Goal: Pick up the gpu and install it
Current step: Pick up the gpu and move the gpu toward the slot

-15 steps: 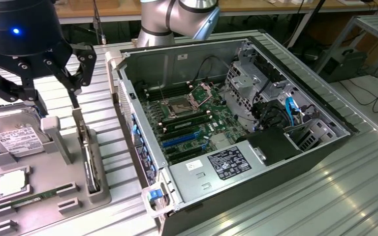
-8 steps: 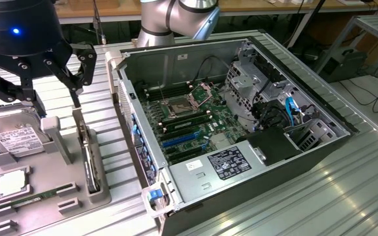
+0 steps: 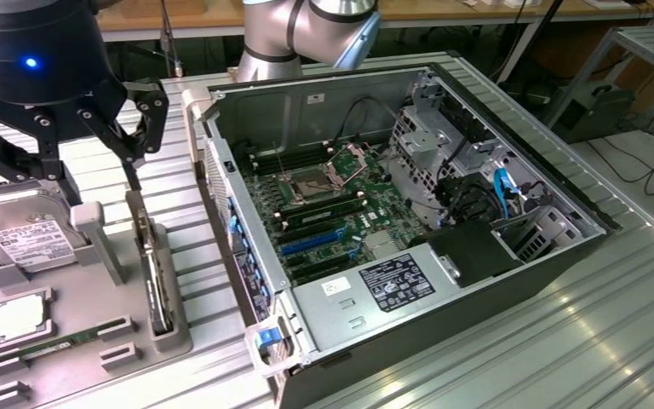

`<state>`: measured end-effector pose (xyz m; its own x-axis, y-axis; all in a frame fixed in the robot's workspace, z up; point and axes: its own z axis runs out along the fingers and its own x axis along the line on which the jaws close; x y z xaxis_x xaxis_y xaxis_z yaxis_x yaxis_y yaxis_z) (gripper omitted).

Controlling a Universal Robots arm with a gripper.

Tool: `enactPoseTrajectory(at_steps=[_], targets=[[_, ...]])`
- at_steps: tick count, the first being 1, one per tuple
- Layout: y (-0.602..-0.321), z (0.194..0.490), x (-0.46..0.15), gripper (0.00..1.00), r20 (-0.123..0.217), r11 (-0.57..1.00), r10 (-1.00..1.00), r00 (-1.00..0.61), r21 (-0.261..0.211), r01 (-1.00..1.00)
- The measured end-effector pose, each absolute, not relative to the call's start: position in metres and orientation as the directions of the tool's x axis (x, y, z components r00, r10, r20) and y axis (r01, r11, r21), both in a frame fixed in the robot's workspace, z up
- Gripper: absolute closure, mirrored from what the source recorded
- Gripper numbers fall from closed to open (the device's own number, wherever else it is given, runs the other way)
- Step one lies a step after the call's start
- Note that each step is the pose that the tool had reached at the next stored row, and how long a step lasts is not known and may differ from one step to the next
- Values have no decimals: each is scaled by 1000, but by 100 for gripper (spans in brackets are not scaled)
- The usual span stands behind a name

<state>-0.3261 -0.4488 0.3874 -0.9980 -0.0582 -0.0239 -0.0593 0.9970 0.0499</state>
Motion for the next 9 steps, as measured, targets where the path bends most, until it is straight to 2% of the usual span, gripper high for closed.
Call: enactPoseTrajectory(at_steps=[9], targets=[[-449, 380, -326, 46, -24, 997, -58, -998, 50, -59]])
